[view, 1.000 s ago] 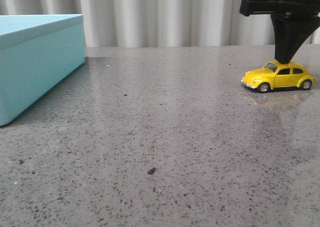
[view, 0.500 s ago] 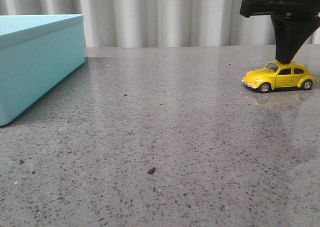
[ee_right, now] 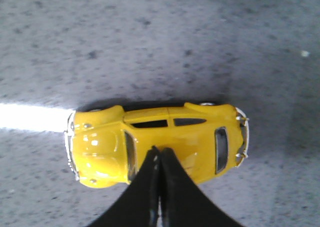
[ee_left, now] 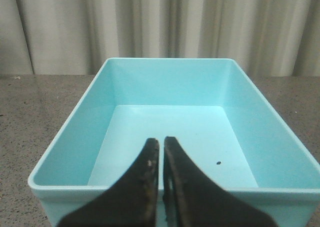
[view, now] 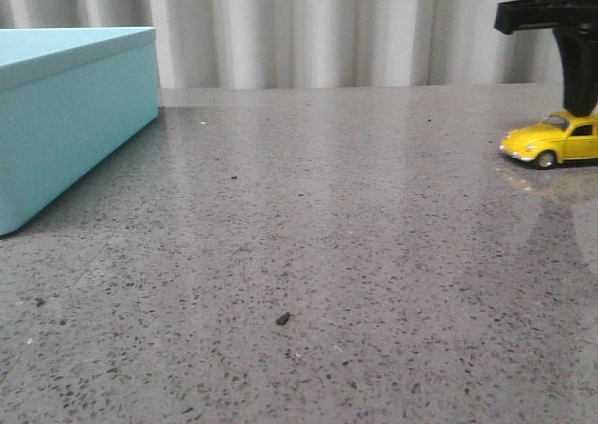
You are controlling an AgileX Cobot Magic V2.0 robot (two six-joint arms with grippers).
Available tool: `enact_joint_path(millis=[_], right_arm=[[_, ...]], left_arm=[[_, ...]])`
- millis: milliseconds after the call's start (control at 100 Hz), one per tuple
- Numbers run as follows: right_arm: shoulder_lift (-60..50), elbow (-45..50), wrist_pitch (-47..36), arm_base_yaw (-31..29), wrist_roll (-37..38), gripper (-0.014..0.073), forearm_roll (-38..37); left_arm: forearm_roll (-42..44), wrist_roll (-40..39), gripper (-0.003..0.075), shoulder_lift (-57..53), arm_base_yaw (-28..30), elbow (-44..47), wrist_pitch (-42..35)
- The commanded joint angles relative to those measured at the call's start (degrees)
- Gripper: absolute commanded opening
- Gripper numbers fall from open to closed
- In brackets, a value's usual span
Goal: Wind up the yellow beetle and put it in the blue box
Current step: 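Press the right gripper on the roof and drag the beetle backward, away from the box, then lift the right gripper off the beetle to let it roll toward the box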
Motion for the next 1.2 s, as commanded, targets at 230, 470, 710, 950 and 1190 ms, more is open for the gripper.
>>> enact_joint_path(millis=[230, 470, 710, 950, 1190], right_arm=[[-1.14, -0.65, 0.84, -5.82, -0.49, -0.0061, -2.91], [-1.27, -0.76, 0.62, -7.53, -0.49, -0.0061, -3.16], [-8.26, -7.10, 3.68, -6.34, -0.49, -0.0061, 4.76], [-18.42, -10.24, 3.72, -4.01, -0.49, -0.0061, 6.55], [-21.18, -10.24, 4.48, -3.99, -0.59, -0.0061, 6.55]], left_arm=[[-0.51, -0.16, -0.0021, 0.90, 0.08, -2.03, -4.09], [-0.51, -0.16, -0.0021, 0.90, 0.08, -2.03, -4.09], [-0.51, -0.16, -0.0021, 0.90, 0.08, -2.03, -4.09], [-0.51, -0.16, -0.0021, 0.90, 0.08, -2.03, -4.19], [-0.51, -0.16, -0.0021, 0.90, 0.08, -2.03, -4.19]])
